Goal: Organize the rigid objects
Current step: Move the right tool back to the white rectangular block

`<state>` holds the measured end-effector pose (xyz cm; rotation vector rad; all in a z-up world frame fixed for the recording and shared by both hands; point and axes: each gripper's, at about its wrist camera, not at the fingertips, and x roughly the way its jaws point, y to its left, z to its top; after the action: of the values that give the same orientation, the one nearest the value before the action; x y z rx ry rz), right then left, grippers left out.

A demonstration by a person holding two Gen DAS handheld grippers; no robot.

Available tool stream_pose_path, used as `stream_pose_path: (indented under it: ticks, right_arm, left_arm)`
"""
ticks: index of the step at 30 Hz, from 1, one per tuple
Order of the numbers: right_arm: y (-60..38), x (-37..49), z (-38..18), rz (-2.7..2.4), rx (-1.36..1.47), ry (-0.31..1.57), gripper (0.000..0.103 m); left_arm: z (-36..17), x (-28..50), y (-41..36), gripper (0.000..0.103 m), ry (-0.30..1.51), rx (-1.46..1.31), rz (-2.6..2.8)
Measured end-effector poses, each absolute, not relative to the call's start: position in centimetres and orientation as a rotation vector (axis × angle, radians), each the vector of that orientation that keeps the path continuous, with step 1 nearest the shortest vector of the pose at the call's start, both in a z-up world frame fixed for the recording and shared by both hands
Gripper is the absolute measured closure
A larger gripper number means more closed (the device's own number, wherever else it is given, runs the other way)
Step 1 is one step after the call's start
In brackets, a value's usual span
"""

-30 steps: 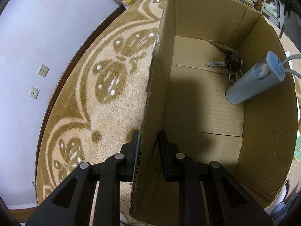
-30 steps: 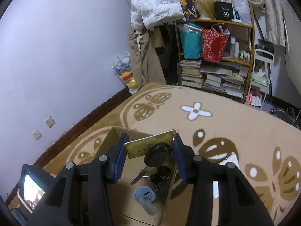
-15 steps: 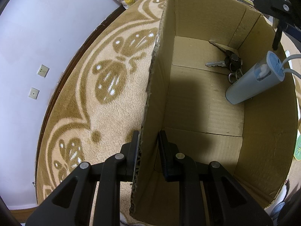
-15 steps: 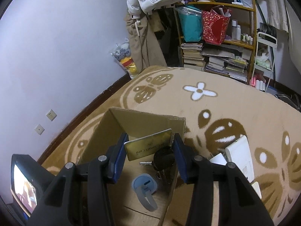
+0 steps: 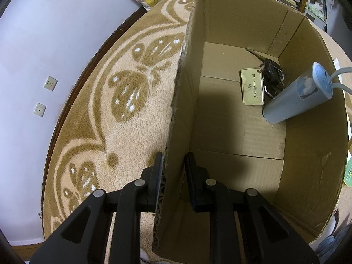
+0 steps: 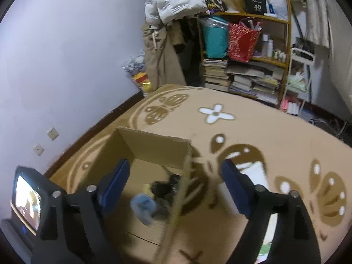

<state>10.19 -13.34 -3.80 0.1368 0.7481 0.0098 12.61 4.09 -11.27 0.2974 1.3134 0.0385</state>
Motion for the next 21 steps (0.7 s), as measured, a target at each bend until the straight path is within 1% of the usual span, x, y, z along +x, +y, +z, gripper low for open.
stream_pose_path:
  ticks: [6,15,21]
  right_arm:
    - [-15.5,8.6,-4.5,-0.024,0.133,0.775,0.011]
    - [-18.7,6.7,-7.2,-0.071,0.162,0.821,0.011]
    - [-19.2,6.7,-8.7,-0.076,0.154,0.801,0.011]
  left_arm:
    - [-11.3,12.6,4.1,0.083,1.314,0.299,0.040]
    - [-11.4,12.6,3.9,0.083,1.313,0.304,0.040]
    - [-11.4,12.6,3.9,0.083,1.314,0.305,0.041]
